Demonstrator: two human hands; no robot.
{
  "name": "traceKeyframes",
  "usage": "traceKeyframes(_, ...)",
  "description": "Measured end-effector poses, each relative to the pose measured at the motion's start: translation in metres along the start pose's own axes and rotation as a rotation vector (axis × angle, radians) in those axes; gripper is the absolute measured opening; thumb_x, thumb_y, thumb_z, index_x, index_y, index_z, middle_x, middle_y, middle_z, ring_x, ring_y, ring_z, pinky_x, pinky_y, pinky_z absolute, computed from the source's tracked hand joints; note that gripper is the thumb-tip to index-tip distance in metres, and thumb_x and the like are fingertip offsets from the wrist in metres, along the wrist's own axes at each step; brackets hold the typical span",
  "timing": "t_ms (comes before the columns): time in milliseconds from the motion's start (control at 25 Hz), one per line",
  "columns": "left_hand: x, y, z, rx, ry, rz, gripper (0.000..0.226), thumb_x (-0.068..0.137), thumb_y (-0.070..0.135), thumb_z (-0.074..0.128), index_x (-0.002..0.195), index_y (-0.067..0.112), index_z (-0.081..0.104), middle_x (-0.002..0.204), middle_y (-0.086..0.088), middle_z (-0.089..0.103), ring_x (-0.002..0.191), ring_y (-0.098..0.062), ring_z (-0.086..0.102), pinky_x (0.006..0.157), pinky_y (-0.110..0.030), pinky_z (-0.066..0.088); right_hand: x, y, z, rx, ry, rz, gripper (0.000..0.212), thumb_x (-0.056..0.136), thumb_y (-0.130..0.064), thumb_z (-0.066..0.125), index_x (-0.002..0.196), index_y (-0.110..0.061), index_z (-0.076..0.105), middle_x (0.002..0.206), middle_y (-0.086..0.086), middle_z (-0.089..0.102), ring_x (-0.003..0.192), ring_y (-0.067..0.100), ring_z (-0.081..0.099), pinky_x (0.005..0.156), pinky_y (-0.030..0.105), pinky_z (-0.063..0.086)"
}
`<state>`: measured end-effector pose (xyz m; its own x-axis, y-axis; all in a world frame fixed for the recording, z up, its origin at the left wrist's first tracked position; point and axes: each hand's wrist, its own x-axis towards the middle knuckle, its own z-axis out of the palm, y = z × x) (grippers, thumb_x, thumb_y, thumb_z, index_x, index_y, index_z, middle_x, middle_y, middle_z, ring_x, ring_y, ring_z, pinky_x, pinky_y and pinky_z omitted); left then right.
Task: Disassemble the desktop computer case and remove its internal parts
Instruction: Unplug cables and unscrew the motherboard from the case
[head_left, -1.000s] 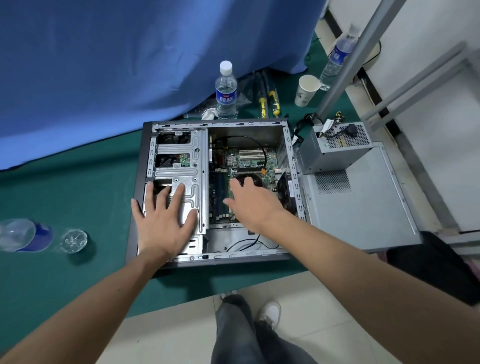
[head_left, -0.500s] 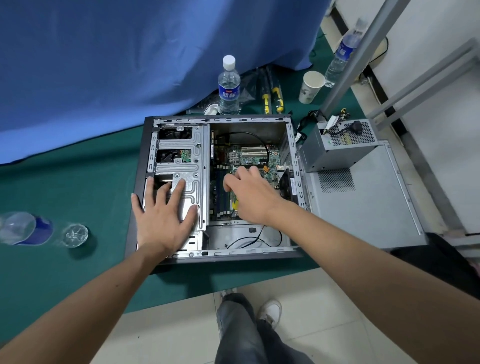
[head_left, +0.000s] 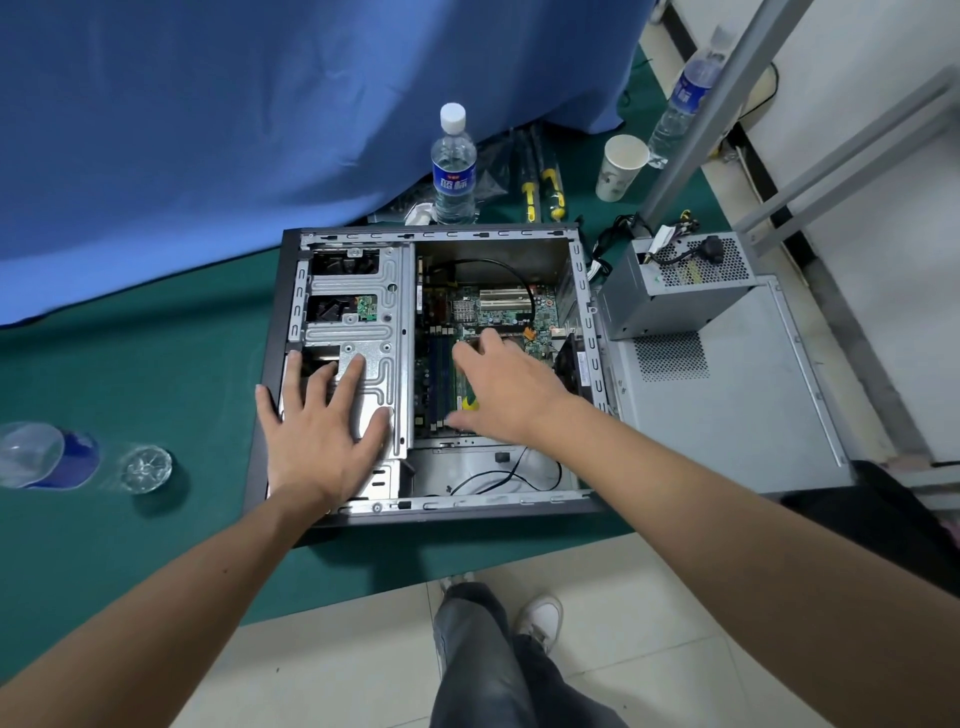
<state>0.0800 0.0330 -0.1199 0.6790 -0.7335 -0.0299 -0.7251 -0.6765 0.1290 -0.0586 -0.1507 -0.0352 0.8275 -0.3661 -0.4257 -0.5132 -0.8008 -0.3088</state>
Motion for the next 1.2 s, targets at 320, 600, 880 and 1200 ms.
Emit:
traceKeyframes(320,-0.001,0.001,-0.002,0.0,-0.008,-0.003,0.067,0.092,0.067,0.019,0.152,0.037,0.021,0.147,-0.005,0.041,0.15,-0.025,-0.002,0.116,-0.059,0.002,0.001,-0.001,-0.002,0.015,-0.03,-0.014,0.036,0.088,-0.019,0.061,0.12,-0.016,0.045,0.118,0.008,0.04,0.109,0.031,0.044,0.082,0.042,0.047)
traceKeyframes(600,-0.001,0.001,-0.002,0.006,-0.012,-0.004,0.067,0.092,0.066,0.02,0.152,0.037,0.021,0.148,-0.004,0.04,0.15,-0.025,-0.003,0.116,-0.06,0.002,-0.003,0.008,0.002,0.07,0.043,-0.067,0.028,0.085,0.0,0.055,0.106,-0.018,0.047,0.108,0.004,0.04,0.102,0.024,0.038,0.086,0.04,0.045)
traceKeyframes(880,0.0,0.001,-0.001,-0.001,-0.007,-0.003,0.067,0.092,0.066,0.021,0.152,0.037,0.022,0.147,-0.004,0.041,0.15,-0.025,-0.002,0.116,-0.06,0.002,-0.003,0.01,0.006,-0.006,0.083,-0.007,0.016,0.098,-0.015,0.049,0.114,-0.014,0.046,0.112,0.009,0.042,0.092,0.028,0.05,0.075,0.041,0.047)
traceKeyframes(1200,0.0,0.0,0.0,-0.001,-0.008,0.002,0.067,0.092,0.066,0.022,0.153,0.037,0.02,0.147,-0.006,0.041,0.15,-0.026,-0.002,0.116,-0.06,0.001,-0.001,0.011,0.006,-0.117,0.042,0.046,0.024,0.103,-0.028,0.043,0.119,-0.011,0.046,0.113,0.012,0.047,0.09,0.032,0.056,0.067,0.041,0.047)
